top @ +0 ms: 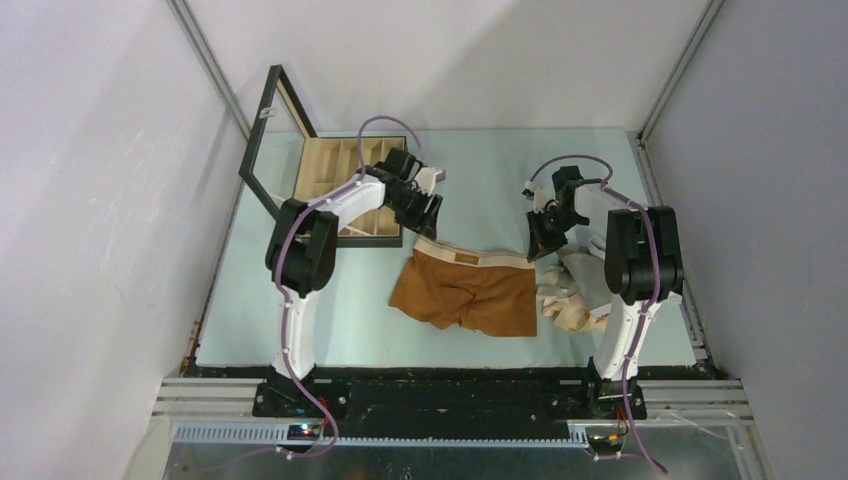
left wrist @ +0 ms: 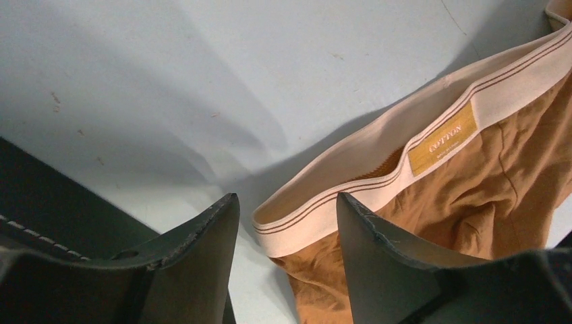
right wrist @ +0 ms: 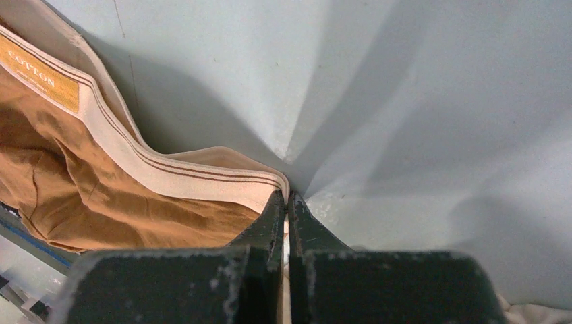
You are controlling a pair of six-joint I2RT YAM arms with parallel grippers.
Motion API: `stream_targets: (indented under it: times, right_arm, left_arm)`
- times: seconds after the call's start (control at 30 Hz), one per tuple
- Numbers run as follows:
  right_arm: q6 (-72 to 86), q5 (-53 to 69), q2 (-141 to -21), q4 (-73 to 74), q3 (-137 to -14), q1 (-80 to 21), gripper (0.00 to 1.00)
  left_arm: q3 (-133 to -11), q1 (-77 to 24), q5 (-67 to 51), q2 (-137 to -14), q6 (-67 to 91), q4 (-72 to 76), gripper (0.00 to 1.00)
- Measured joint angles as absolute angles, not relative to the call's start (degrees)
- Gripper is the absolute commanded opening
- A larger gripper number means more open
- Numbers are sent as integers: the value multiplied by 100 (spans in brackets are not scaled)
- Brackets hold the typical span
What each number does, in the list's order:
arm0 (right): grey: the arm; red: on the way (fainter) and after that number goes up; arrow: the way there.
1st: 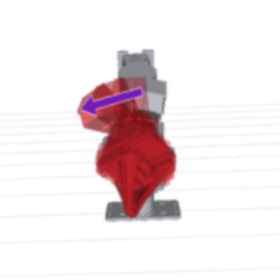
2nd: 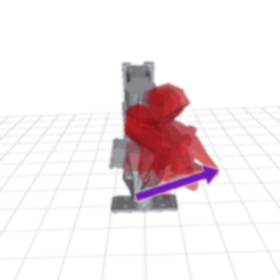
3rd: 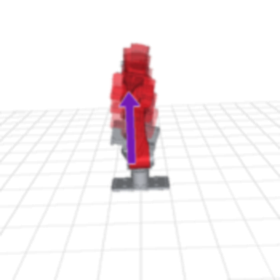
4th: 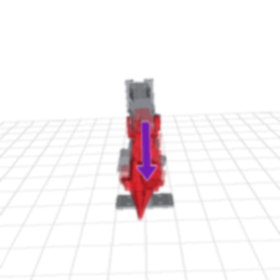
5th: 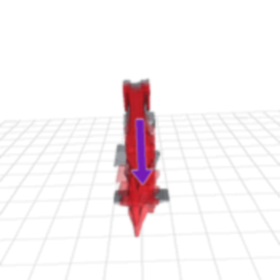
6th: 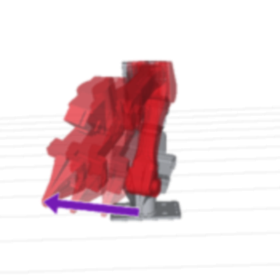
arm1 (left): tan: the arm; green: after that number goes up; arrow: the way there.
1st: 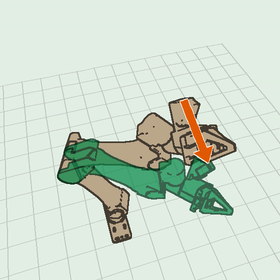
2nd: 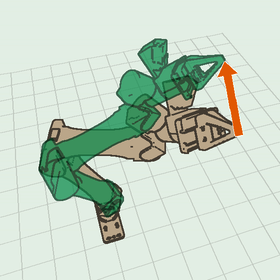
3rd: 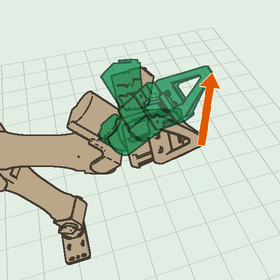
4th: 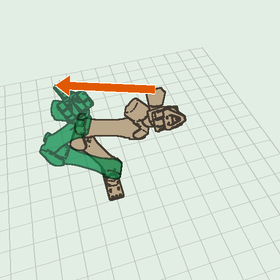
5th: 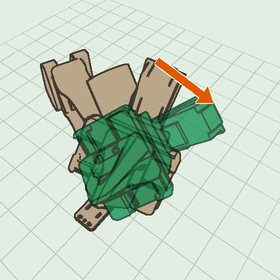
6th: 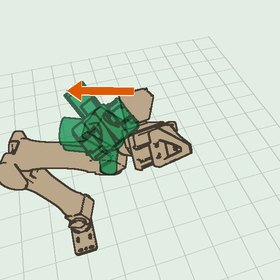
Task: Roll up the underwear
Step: Flatten out the underwear at the center of the board.
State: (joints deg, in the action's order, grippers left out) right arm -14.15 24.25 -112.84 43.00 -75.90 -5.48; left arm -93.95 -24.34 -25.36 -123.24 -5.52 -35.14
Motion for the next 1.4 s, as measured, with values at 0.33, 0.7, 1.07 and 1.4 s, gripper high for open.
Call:
stream_targets:
  times: [0.33,0.7,1.07,1.4]
  right_arm:
    - [-1483,2268,-11240,4311,-7590,-419,0]
    - [-1509,2222,-11179,4294,-7588,-480,0]
    - [-1516,2178,-11131,4296,-7588,-526,0]
    - [-1529,2137,-11124,4298,-7581,-539,0]
  left_arm:
    - [-9196,-2414,-1959,-12119,-486,-3503,65]
    - [-8886,-2134,-2112,-11928,-392,-3533,57]
    - [-9164,-2163,-2497,-12324,-395,-3592,46]
    - [-9463,-2163,-3159,-12610,-445,-3693,33]
